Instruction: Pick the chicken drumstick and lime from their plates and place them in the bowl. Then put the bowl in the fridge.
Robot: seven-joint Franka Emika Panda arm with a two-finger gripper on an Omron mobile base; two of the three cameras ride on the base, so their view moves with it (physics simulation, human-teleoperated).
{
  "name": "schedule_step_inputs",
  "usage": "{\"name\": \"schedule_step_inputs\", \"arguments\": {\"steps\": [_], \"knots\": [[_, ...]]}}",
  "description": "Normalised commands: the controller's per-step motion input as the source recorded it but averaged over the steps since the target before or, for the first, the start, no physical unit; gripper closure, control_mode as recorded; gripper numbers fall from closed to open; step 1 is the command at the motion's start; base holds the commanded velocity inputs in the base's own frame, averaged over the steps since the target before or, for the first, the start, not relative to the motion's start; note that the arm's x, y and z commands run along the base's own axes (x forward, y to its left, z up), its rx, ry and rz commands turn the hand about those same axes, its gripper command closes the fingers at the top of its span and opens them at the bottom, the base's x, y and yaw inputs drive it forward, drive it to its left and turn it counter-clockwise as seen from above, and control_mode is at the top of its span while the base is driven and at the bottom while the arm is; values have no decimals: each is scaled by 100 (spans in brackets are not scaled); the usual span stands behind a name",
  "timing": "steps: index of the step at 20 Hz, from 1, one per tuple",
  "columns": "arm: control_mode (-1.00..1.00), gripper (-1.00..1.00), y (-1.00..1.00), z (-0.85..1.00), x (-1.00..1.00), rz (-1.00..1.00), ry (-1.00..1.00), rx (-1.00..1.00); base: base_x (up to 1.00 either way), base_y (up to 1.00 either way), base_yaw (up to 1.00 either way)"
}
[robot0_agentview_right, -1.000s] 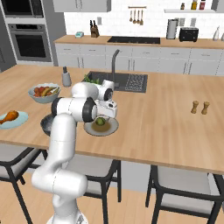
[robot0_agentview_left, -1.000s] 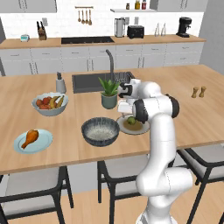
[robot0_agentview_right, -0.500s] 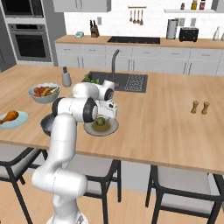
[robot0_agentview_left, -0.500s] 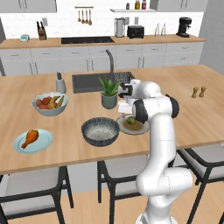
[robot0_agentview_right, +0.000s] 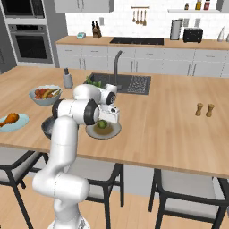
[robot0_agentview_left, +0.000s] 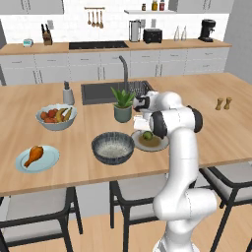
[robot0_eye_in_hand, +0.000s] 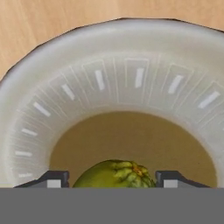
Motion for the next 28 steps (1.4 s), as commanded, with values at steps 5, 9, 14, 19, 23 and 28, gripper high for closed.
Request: {"name": "schedule_step_inputs", "arguments": {"steps": [5,9,14,19,23,28], "knots": [[-100,100,0,0,-6,0,0,0,0,0,0],[-100,100,0,38,-52,0,-4,1,0,0,0],[-100,100,13,99,-43,-5,-10,0,0,0,0],[-100,100,73,93,-32,0,-3,-1,0,0,0],[-100,100,100,21,-24,0,-2,-13,0,0,0],[-100,100,100,2,0,0,-2,-18,0,0,0]]}}
